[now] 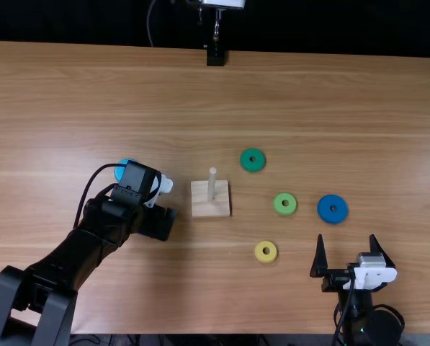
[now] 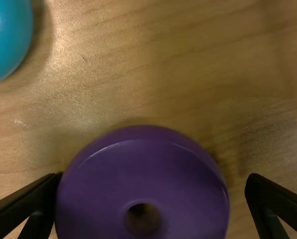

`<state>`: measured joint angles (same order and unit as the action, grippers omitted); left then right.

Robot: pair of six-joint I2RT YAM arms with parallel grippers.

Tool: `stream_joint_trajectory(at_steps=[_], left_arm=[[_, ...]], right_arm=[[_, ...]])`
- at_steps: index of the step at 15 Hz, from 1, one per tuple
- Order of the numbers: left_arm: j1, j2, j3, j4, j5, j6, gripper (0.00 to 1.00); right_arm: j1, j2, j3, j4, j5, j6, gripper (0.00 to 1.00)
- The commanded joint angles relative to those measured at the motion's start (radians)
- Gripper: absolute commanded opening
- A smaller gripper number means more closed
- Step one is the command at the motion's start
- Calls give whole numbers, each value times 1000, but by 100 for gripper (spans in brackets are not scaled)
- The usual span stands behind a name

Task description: Build the Hanoi tower: stack the rings onto the peg from bottom to top in this color order: purple, dark blue, light blue, dark green, light green, yellow, orange.

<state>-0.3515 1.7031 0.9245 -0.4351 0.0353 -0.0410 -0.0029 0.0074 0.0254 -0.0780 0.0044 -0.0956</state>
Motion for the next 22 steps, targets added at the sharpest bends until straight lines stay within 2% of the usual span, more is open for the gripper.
stream_joint_trajectory(at_steps=[1, 3, 4, 5, 6, 9, 11, 12, 18, 22], left_arm=[[13, 9, 20, -7, 18, 6, 100], [13, 7, 17, -9, 18, 8, 100], [13, 7, 16, -9, 16, 10, 71], [13, 6, 16, -7, 13, 10, 21], [13, 4, 16, -5, 3, 10, 0], [13, -2, 36, -9, 3, 17, 0], [13, -3, 93, -38, 2, 69, 0], [13, -3, 143, -101, 0, 82, 0], [3, 4, 519, -561, 2, 82, 0], [-20, 23, 729, -686, 2, 70, 0]], right_arm=[[-12, -7, -7, -10, 12, 2, 100], [-12, -7, -7, -10, 12, 2, 100], [-12, -7, -7, -10, 12, 2, 100], [-12, -7, -7, -10, 12, 2, 100], [-12, -7, -7, -10, 12, 2, 100], [-12, -7, -7, -10, 12, 2, 100], [-12, -7, -7, -10, 12, 2, 100], [-12, -7, -7, -10, 12, 2, 100], [-12, -7, -7, -10, 12, 2, 100], [-12, -7, -7, -10, 12, 2, 100]])
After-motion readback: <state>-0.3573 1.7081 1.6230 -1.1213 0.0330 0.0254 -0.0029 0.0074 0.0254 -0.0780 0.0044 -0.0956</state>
